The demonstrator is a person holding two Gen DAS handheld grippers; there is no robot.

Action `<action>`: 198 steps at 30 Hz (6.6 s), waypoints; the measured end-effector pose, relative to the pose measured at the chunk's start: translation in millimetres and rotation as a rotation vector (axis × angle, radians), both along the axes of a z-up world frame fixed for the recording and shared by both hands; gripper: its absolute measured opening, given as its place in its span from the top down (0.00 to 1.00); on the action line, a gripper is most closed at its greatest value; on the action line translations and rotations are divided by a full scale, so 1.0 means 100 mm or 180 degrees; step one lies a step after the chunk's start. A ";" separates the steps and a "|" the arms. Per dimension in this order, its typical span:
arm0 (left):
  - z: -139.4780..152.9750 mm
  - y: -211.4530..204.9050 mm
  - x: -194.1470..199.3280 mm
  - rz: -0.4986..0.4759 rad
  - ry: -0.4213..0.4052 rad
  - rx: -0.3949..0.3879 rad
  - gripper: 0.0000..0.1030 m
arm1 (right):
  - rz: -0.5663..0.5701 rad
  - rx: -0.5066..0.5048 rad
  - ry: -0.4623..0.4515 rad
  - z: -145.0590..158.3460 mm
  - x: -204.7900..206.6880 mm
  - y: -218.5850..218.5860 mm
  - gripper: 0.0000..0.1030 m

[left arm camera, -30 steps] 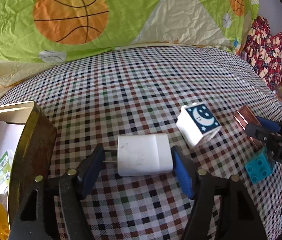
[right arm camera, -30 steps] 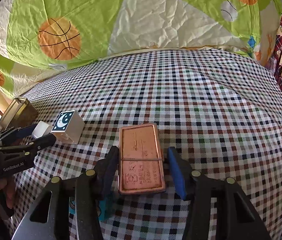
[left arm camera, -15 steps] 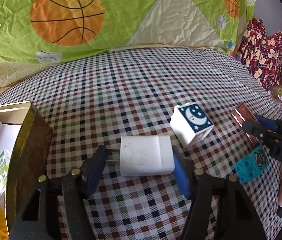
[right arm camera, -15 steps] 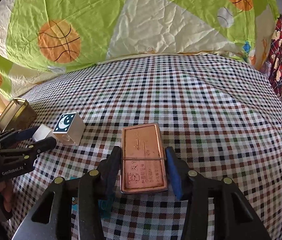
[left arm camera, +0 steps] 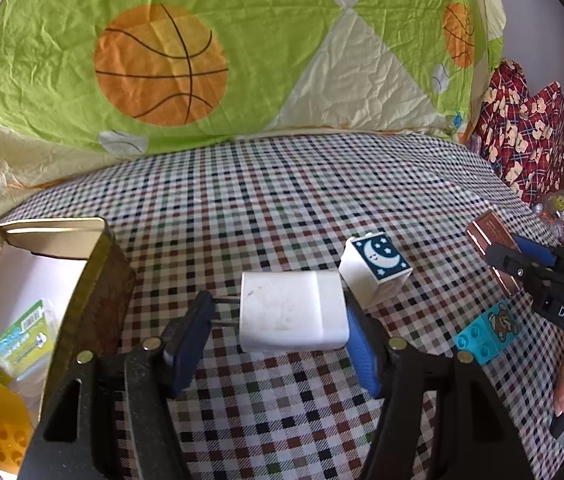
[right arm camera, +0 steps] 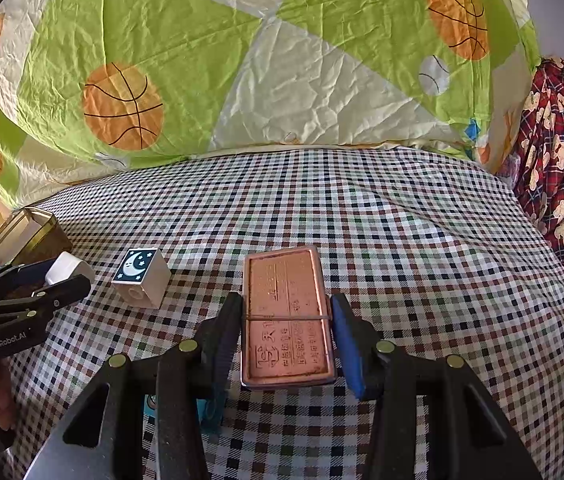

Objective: Organize rigid objects
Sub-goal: 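Lift the charger with the left tool while the right tool carries the plaque toward the tin, then lower the charger into the tin with the left tool while the right tool drops the plaque in, then grasp the blue teddy-bear block with the right tool while the left tool grasps the moon block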

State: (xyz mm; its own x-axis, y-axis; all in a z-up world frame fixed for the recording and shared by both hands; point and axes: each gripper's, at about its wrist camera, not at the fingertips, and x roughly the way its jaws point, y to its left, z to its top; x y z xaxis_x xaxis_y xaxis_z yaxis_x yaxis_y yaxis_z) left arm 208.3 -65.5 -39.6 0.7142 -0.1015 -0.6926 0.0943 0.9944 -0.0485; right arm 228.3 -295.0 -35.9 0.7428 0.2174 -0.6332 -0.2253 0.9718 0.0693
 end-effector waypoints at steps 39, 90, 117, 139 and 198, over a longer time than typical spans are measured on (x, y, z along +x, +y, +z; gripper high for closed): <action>0.36 0.13 -0.96 0.0416 -0.1187 0.0048 0.39 | 0.0064 0.0235 -0.0732 0.23 -0.63 0.39 0.54; 0.42 0.55 -1.60 0.0633 -0.1500 -0.0110 0.39 | 0.0475 0.0121 -0.1082 0.32 -1.16 1.20 0.54; 0.49 0.90 -1.86 0.0795 -0.1592 -0.0211 0.39 | 0.0526 -0.0148 -0.1101 0.33 -1.20 1.63 0.54; 0.60 1.24 -2.05 0.0913 -0.1598 -0.0042 0.39 | 0.0775 -0.0175 -0.1113 0.33 -1.23 1.98 0.54; 0.43 0.34 -0.91 0.0204 -0.0679 0.0214 0.01 | 0.0200 -0.0345 -0.0030 -0.07 -0.51 0.79 0.16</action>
